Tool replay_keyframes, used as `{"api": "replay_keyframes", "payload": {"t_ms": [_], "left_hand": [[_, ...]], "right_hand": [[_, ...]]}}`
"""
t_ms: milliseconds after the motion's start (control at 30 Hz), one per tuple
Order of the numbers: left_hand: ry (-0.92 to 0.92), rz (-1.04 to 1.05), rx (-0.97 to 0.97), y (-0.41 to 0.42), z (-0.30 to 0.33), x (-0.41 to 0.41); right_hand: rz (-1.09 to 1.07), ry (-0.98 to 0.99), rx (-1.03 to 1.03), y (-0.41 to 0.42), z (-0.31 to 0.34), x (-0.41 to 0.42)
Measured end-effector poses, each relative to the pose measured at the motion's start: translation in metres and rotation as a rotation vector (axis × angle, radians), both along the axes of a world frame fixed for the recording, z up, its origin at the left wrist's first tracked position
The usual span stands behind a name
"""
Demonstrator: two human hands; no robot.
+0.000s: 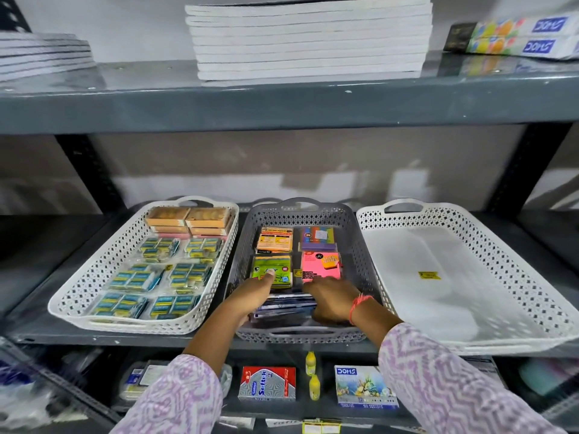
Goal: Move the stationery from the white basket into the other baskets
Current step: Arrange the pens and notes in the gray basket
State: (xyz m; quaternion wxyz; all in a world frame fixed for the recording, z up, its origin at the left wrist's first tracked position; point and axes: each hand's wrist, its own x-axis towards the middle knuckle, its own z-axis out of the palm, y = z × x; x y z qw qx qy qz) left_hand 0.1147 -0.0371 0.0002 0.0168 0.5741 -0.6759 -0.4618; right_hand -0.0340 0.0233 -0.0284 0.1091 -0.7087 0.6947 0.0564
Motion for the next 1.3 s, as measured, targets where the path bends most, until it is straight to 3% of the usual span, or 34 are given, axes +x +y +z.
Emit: {"api": "replay_keyframes", "payload": {"t_ms": [133,300,367,467,567,833,1067,1300], "left_hand": [[0.035,0.013,0.017,0.002,0.000,0.002],[-0.010,-0.027,0.000,0.003,0.000,0.000],[-0.040,-0.046,-0.007,0.002,-0.001,0.000],[-0.048,-0.073,-0.016,0.003,0.000,0.000],[-0.076,-0.060,-0.010,0.004,0.000,-0.002],[-0.083,-0.033,-0.006,0.002,-0.004,-0.002],[-0.049,-0.042,-0.026,0.002,-0.002,0.000],[-0.040,-0.088,-0.105,0.006,-0.006,0.004]], "right_hand": [[0.023,0.080,0.004,0.003,-0.001,-0.001],[-0.122,-0.545,0.270,0.018,0.027,-0.010],[-0.243,-0.625,0.217,0.019,0.028,-0.016],[-0.352,-0.547,0.094,0.019,0.022,-0.015],[-0.369,-0.444,0.115,0.014,0.015,-0.008],[-0.385,-0.396,0.111,0.018,0.019,-0.010],[-0.287,-0.603,0.090,0.031,0.028,-0.005],[-0.224,-0.601,0.099,0.032,0.022,-0.005]]}}
